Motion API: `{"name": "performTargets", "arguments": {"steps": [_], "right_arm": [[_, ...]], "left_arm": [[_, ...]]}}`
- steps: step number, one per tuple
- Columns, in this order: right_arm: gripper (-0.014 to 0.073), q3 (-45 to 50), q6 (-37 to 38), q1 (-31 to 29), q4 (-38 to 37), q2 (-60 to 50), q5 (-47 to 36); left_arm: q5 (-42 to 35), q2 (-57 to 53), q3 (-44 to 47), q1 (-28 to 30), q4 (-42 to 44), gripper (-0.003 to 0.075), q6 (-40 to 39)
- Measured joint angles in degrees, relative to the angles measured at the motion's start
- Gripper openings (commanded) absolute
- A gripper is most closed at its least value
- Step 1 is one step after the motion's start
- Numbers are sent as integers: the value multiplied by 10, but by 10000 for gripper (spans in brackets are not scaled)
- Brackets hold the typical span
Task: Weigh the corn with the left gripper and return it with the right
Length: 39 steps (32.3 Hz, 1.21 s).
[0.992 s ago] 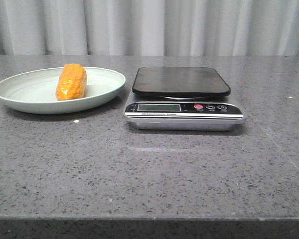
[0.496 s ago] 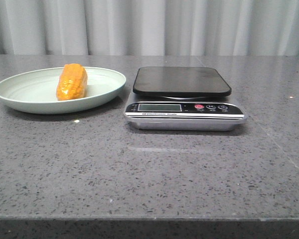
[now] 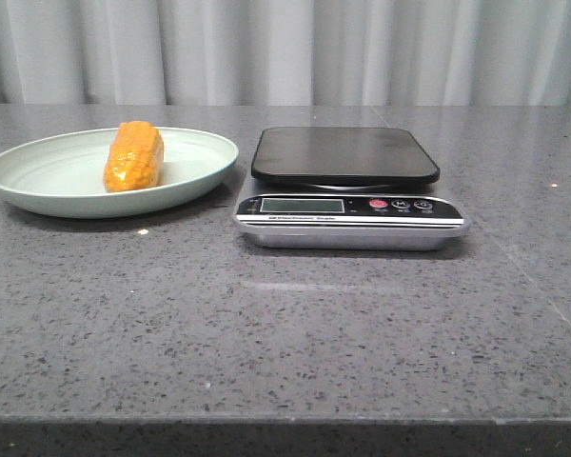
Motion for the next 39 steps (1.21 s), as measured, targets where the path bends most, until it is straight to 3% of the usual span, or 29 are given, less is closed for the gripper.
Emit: {"name": "performTargets", "arguments": {"steps": [5,9,21,25,32,34,39], "right_arm": [[151,0,0,0,0,0,0],[151,0,0,0,0,0,0],[151,0,0,0,0,0,0],[151,0,0,0,0,0,0],[151,0,0,0,0,0,0],[151,0,0,0,0,0,0],[151,0,0,0,0,0,0]], "left_arm": [[161,90,-110,-13,2,127,0],[234,144,-152,-49,-4,127,0],[269,233,-154,-76,-13,138,-1],[279,248,-158,-76,-20,230,-1],[313,280,-195,-82,-22,552,-1],[319,294,-210,-87,-25,592,-1],[323,345,-250,-107,-34,598,-1]]}}
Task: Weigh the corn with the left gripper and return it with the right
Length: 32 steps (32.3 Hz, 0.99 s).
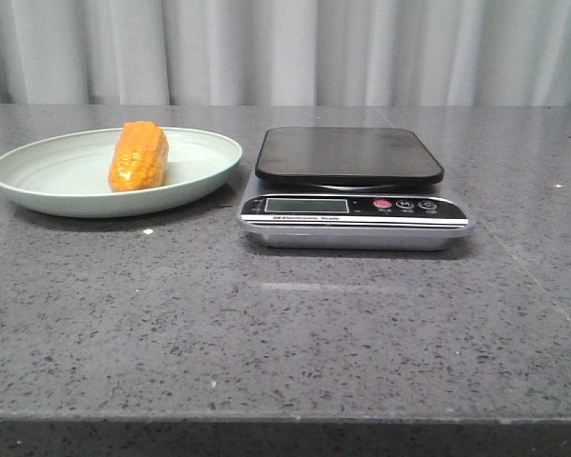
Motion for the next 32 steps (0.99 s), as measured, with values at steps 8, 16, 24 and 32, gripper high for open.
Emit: {"name": "performTargets", "arguments": {"steps": [8,16,24,32], "right_arm": [[151,0,0,0,0,0,0],[151,0,0,0,0,0,0],[151,0,0,0,0,0,0],[151,0,0,0,0,0,0]], "left_arm": [[38,158,-95,-59,-4,596,0],[95,354,-227,-121,2,515,-24],[157,504,-346,-151,24,489,-82],[179,573,-387,-158,25,519,-121]]}}
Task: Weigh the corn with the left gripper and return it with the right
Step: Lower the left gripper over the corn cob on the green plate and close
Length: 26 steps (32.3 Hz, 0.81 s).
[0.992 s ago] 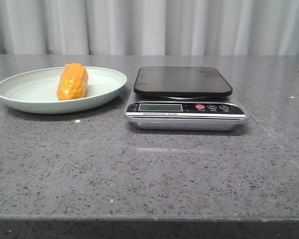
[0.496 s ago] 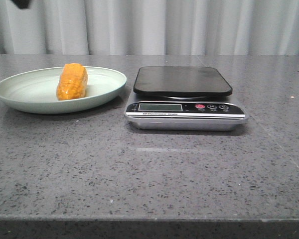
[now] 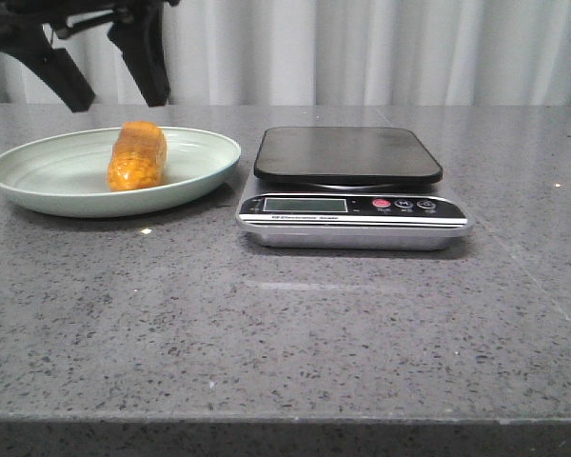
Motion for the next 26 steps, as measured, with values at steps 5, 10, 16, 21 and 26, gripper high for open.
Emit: {"name": "performTargets", "arguments": {"steps": [5,10,16,21,26], "right_arm": [[151,0,0,0,0,0,0],[151,0,0,0,0,0,0],[151,0,0,0,0,0,0],[151,0,0,0,0,0,0],[151,0,0,0,0,0,0]], "left_arm": [[5,25,-3,0,1,519,-15],[6,47,-4,0,3,519,-27],[6,72,-4,-1,4,509,-33],[5,79,-6,-1,7,384,-42],[13,81,-22,-1,7,188,-45]]}}
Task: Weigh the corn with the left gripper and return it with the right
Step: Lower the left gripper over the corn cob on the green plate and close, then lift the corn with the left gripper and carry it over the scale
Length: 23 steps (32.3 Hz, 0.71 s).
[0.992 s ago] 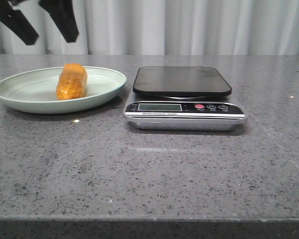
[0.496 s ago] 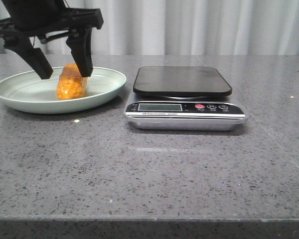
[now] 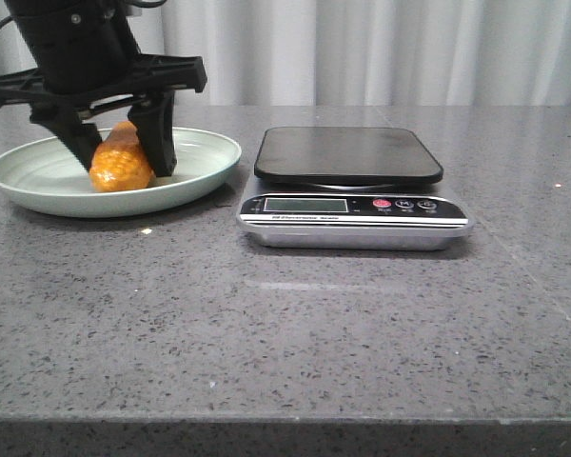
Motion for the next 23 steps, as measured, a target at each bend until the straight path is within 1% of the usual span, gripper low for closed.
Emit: {"name": "performTargets", "arguments": {"steps": [1,2,7,11,18,23], "right_arm": [[151,0,0,0,0,0,0],[151,0,0,0,0,0,0],[151,0,0,0,0,0,0],[151,0,0,0,0,0,0],[151,0,0,0,0,0,0],[151,0,0,0,0,0,0]], "left_arm": [[4,0,-5,0,0,168,0],[8,1,-15,0,0,165,0],[29,1,-78,-17,1,170,0],[26,1,-124,-56,3,170,0],[2,15,-162,-130,13,171,0],[13,51,-185,-154,13,176,0]]}}
